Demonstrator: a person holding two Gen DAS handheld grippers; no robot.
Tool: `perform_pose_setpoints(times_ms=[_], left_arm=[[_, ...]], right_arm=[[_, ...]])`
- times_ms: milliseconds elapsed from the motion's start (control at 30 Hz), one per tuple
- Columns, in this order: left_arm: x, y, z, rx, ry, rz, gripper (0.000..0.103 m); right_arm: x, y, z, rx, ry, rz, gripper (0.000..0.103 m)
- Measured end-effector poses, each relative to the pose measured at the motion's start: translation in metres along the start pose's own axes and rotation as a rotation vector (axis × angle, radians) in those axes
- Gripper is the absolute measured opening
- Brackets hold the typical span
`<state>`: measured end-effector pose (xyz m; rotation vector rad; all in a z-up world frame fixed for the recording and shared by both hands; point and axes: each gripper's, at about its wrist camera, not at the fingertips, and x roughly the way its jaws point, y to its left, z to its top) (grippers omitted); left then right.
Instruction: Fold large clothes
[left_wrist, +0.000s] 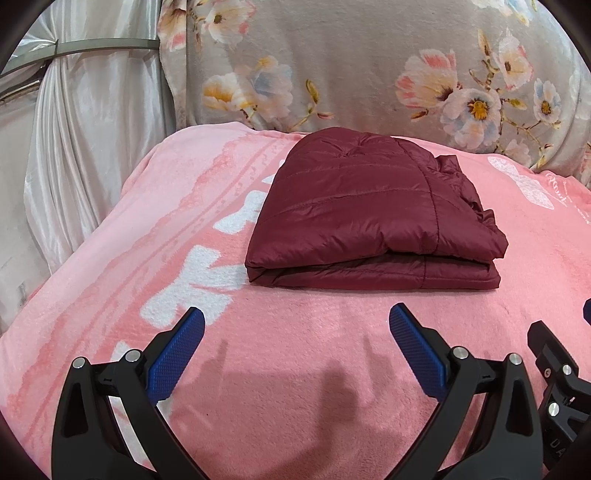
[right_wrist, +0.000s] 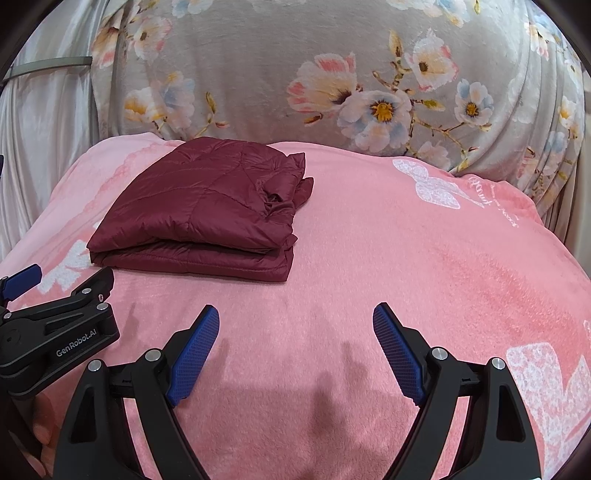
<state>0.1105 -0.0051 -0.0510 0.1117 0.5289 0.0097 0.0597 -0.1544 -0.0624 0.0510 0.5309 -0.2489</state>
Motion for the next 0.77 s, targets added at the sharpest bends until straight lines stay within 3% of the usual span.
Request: perform_pose_setpoints(times_ms=[767], left_arm=[[-0.0016, 0.0008, 0.0000, -0.002, -0.003, -0.028, 0.097]], right_arm=[[-0.0010, -0.0045, 0.0001, -0.011, -0.006, 0.000, 0.083]])
